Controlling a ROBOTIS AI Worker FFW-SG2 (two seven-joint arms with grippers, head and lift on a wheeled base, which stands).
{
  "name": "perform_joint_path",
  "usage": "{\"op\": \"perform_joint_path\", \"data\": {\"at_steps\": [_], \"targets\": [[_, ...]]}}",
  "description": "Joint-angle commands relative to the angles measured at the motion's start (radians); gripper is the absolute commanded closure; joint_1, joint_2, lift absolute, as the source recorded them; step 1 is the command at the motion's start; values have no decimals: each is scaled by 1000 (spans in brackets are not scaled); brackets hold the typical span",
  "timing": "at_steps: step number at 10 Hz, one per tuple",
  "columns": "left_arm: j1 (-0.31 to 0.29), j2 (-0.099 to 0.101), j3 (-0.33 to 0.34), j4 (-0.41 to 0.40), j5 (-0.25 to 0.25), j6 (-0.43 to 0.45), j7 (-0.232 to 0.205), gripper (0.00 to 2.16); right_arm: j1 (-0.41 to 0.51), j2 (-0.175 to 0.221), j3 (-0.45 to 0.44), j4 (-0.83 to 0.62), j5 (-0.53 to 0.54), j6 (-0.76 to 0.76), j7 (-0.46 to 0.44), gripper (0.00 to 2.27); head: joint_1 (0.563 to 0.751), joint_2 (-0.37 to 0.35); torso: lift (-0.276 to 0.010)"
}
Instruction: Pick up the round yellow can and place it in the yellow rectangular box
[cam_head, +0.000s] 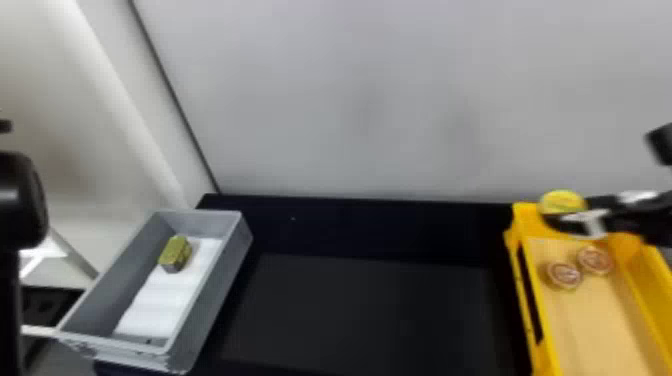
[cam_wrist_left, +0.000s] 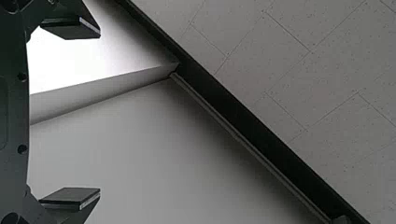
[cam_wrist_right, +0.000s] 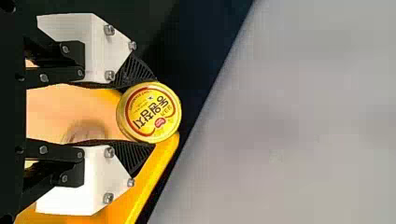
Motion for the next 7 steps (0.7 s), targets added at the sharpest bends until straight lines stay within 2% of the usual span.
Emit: {"op": "perform_joint_path", "data": {"at_steps": [1,2,3,7], "targets": [[-13,-3,-6,0,-2,3,1,91,0,-42,-126,50,1,-34,-49,753,704,192,0],[-13,-15,-1,3,-2,-8,1,91,1,-42,-180,103,1,-58,-55,754,704,192,0],[-16,-14,-3,3,-2,-10,1,91,8,-43,-208,145,1,-80,-53,754,704,192,0],[-16,-24,-9,9,-2,-16,1,91,66,-35,-221,335,-71,-173,-67,754,704,192,0]]}}
